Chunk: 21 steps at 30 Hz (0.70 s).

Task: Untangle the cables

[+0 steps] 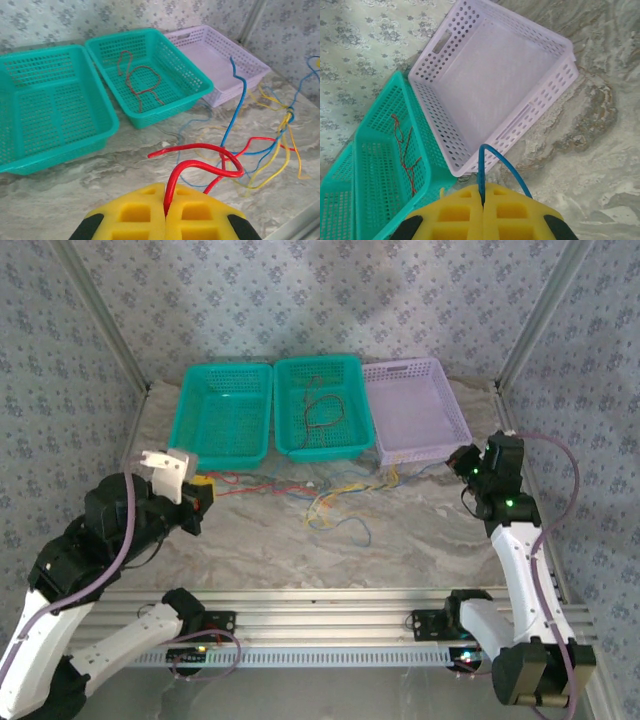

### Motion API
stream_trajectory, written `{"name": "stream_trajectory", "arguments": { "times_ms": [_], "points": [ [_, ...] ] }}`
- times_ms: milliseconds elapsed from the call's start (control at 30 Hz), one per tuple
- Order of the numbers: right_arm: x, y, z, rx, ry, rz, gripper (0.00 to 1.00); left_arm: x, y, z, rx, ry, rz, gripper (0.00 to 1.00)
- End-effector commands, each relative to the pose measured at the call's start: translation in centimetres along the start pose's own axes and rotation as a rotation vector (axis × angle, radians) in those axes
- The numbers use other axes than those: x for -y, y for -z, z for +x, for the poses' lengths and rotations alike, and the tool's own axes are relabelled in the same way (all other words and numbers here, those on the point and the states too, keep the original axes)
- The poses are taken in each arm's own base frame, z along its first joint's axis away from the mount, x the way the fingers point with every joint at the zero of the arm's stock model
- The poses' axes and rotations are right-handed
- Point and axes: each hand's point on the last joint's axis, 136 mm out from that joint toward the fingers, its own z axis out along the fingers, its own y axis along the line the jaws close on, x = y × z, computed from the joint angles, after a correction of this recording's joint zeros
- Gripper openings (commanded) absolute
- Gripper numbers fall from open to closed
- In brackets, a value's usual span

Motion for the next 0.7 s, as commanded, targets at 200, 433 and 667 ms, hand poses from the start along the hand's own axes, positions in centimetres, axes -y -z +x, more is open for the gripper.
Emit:
{"name": "stream_trajectory", "arguments": {
  "times_ms": [200,433,667],
  "points": [
    [4.0,1.7,-1.2,0.117,0.0,0.138,0.0,-4.3,2.9,-1.9,0.032,-0.084,-0.246,0.0],
    [6.4,1.8,-0.8,0.142,-0.063,0.194,0.0,-7.1,4.1,-1.8,0.011,-0.138,-0.415,0.0],
    [8.3,2.2,-0.8,0.175,-0.093,0.231,0.0,-8.8,6.5,-3.5,0.068,-0.164,-0.531,0.0]
  ]
}}
